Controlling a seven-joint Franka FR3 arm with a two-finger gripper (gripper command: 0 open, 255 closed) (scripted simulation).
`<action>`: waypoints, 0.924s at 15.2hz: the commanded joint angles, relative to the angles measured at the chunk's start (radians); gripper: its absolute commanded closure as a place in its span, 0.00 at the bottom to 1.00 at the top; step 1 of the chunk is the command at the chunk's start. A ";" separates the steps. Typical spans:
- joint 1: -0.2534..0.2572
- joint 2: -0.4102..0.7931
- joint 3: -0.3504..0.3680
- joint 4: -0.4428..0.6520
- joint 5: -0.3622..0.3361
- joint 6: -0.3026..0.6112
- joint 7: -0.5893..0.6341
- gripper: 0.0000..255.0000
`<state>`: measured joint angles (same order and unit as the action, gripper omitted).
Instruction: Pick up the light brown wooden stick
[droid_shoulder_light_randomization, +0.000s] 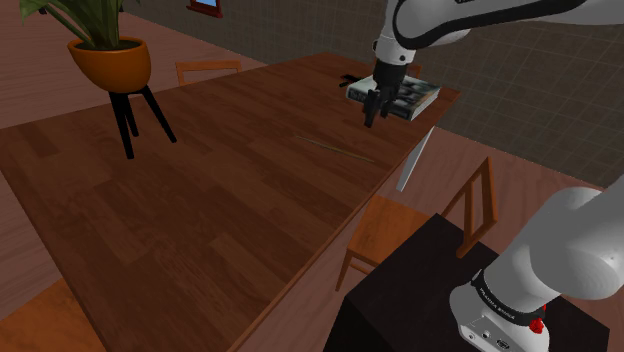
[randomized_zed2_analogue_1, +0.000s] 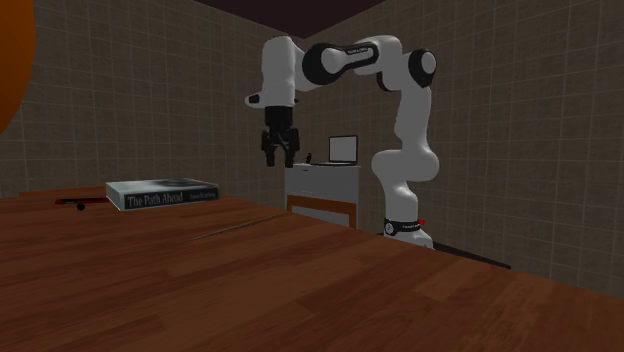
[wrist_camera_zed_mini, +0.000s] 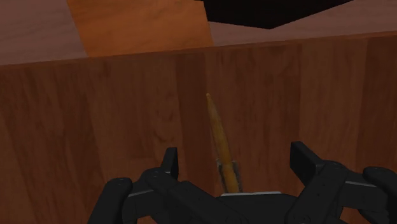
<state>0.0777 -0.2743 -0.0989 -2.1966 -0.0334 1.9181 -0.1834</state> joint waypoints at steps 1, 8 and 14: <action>0.009 0.081 -0.007 0.035 0.017 0.039 -0.039 0.00; 0.027 0.345 -0.005 0.186 0.087 0.121 -0.169 0.00; 0.028 0.445 0.004 0.225 0.110 0.171 -0.210 0.00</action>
<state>0.1073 0.1592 -0.0949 -1.9739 0.0749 2.0805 -0.3886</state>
